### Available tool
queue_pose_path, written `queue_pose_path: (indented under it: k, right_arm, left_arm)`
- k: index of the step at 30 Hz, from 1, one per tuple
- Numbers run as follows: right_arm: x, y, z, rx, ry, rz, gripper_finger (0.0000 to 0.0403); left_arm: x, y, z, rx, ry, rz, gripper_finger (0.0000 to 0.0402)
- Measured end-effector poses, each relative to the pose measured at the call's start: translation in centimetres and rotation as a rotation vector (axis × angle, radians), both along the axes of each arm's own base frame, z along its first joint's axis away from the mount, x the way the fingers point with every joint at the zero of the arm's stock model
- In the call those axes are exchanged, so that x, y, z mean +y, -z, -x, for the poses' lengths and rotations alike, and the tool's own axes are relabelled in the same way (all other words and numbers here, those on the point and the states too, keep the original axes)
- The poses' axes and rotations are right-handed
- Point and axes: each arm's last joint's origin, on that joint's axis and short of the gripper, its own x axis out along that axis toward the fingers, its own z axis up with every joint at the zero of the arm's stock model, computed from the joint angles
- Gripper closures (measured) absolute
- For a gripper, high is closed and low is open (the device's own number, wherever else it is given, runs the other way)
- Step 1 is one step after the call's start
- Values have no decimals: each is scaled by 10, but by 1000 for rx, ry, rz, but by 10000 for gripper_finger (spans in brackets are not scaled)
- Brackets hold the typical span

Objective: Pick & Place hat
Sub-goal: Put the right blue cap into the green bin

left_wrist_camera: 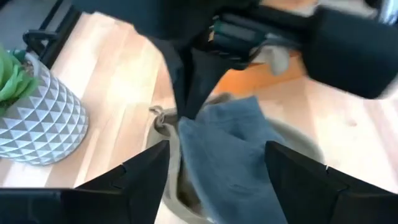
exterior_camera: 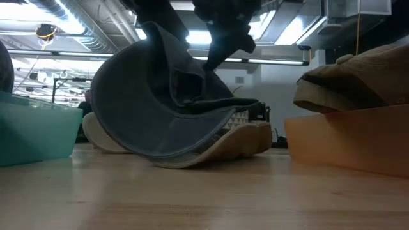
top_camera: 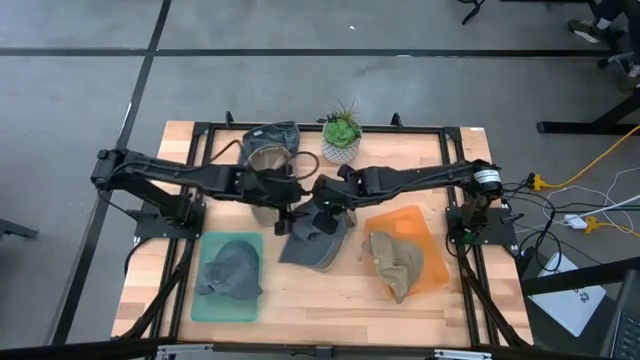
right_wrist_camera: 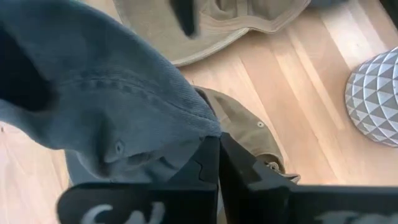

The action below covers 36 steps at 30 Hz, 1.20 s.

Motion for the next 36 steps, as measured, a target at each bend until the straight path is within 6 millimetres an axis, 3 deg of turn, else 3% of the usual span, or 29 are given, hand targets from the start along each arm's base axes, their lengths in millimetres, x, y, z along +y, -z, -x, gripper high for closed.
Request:
queue_pose_path:
  k: [14,22,26,33,36]
  right_arm:
    - [17,-3,-2,-48,-7,71,402]
    - [30,-33,-9,-177,-71,84,402]
    - [32,-42,-10,-214,-86,95,402]
    - [32,-42,-9,-200,-87,95,396]
    - [32,-42,-9,-201,-84,92,382]
  left_arm:
    - [1,9,0,88,16,-20,144]
    - [3,20,6,194,-17,-54,160]
    - [4,21,7,205,-47,-83,206]
    - [2,13,12,175,-39,-83,370]
    - [3,7,17,163,-56,-98,392]
